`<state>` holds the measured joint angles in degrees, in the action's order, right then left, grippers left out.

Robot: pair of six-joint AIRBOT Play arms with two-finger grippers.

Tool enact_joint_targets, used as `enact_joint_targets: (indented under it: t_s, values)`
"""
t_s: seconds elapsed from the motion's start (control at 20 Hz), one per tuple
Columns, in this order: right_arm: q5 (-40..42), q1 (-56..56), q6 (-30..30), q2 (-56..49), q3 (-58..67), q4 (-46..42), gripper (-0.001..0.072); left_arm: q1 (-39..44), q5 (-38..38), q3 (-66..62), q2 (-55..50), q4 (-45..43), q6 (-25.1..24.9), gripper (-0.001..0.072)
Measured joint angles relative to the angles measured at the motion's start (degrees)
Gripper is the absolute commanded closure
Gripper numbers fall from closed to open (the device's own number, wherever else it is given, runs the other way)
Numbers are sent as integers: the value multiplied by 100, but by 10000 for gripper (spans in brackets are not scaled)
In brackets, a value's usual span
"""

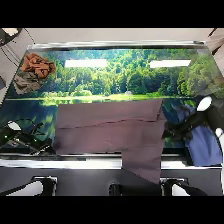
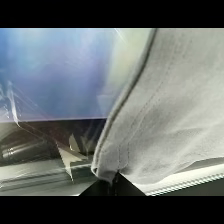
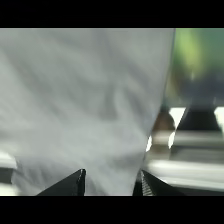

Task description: Fold the shirts.

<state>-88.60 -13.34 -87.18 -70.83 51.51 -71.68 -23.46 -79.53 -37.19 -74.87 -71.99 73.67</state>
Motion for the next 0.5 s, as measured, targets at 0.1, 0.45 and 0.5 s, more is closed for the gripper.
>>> enact_joint_targets:
  t_s: [0.1, 0.45, 0.5]
  values:
    - [136, 0, 199, 391, -813, 197, 245, 0, 9, 0, 15, 2, -17, 675]
    - [839, 0, 455, 916, -2181, 225, 372, 7, 46, 2, 68, 2, -39, 675]
    - [918, 0, 452, 933, -2238, 225, 428, 7, 50, 2, 70, 2, -42, 675]
